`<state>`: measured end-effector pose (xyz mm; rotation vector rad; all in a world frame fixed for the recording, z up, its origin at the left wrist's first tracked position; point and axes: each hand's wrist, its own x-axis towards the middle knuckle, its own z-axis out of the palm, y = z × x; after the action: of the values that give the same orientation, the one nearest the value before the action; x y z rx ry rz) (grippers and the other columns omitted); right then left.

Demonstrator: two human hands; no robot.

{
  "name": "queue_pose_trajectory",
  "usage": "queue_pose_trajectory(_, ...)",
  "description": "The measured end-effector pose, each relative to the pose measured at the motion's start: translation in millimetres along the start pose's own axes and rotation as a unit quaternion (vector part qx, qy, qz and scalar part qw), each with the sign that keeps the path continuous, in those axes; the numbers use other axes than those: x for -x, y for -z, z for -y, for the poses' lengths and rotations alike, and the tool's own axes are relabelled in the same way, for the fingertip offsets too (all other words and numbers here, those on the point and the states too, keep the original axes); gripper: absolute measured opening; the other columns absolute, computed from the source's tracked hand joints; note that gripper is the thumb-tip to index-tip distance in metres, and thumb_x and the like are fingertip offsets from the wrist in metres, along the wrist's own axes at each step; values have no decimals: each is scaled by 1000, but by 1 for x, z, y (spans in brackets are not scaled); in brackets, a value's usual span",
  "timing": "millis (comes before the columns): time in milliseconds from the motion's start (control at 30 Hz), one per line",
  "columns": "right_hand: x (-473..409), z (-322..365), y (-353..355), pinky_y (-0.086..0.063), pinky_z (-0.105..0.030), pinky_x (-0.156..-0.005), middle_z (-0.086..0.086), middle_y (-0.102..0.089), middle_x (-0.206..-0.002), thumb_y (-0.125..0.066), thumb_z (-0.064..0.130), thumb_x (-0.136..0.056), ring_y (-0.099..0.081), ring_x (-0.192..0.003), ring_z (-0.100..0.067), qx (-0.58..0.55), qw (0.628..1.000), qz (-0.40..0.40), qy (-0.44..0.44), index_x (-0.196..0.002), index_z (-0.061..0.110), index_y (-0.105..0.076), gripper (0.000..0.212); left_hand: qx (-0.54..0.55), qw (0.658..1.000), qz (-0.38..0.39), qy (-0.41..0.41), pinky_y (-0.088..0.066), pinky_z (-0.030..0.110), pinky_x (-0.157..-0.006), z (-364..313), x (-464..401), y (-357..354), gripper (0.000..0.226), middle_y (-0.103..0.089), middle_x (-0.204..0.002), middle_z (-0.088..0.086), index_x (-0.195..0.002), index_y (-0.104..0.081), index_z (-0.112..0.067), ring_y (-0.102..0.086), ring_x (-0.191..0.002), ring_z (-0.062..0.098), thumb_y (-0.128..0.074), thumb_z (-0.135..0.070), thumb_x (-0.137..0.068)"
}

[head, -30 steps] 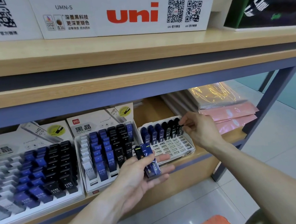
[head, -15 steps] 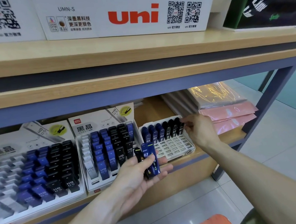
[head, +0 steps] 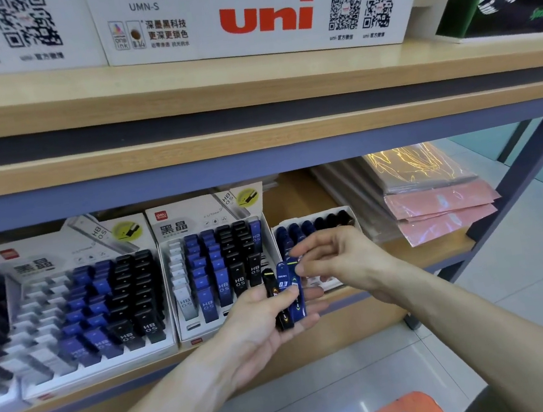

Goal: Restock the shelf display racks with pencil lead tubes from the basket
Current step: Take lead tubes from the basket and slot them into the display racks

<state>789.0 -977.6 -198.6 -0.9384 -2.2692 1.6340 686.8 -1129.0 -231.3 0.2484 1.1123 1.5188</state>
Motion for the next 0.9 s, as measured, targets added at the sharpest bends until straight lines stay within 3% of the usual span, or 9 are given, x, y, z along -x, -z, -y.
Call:
queue_pose_trajectory(167,-4,3,1,-52,-18,-65,-10,-78,-91,-81,10,-84,-67,-72,-10,-73,996,-42,-23,-103,13,-77,20,-4,1000,-28,-4,-62,28,-65,2,-3,3,21,-74,-105,24,-119,-62,5,-76,-85,33,-51,-3,-103)
queue_pose_trajectory(300,-4,0,2,-59,-30,-76,-13,-78,-94,-85,16,-81,-74,-83,-21,-85,996,-35,-22,-102,8,-72,26,-15,998,-54,-4,-44,25,-50,3,-6,3,21,-71,-89,20,-119,-61,8,-60,-60,21,-54,-2,-101)
queue_pose_trajectory(367,-5,-2,2,-61,-33,-79,-16,-77,-90,-87,16,-78,-74,-80,-22,-82,995,-45,-14,-99,6,-70,29,-7,998,-55,-2,-38,24,-46,4,-8,3,20,-71,-86,21,-117,-60,9,-55,-58,21,-54,-2,-101)
queue_pose_trajectory(533,-6,-4,-5,-60,-30,-67,-14,-74,-76,-91,23,-74,-71,-63,-16,-7,993,-119,23,-91,5,-67,34,9,999,-44,-3,-33,24,-41,6,-10,2,23,-71,-95,29,-121,-57,9,-53,-57,23,-52,-6,-103)
queue_pose_trajectory(633,-5,0,-6,-63,-34,-74,-13,-75,-77,-87,24,-80,-72,-68,-20,-36,994,-105,22,-91,5,-69,28,7,999,-50,-6,-32,23,-41,7,-12,4,26,-72,-98,30,-124,-55,10,-50,-55,20,-51,-6,-104)
queue_pose_trajectory(767,-4,3,-1,-63,-36,-79,-18,-76,-86,-85,12,-81,-74,-77,-25,-67,996,-60,-6,-96,3,-69,23,-2,998,-58,-5,-30,22,-41,6,-11,6,26,-72,-103,32,-125,-53,9,-48,-53,20,-50,-6,-104)
queue_pose_trajectory(900,-9,2,-3,-64,-35,-76,-19,-75,-84,-83,2,-78,-75,-76,-26,-97,985,-142,-16,-93,2,-69,21,-15,997,-75,-1,-31,23,-40,7,-12,10,27,-73,-104,30,-127,-52,8,-51,-53,21,-51,-7,-104)
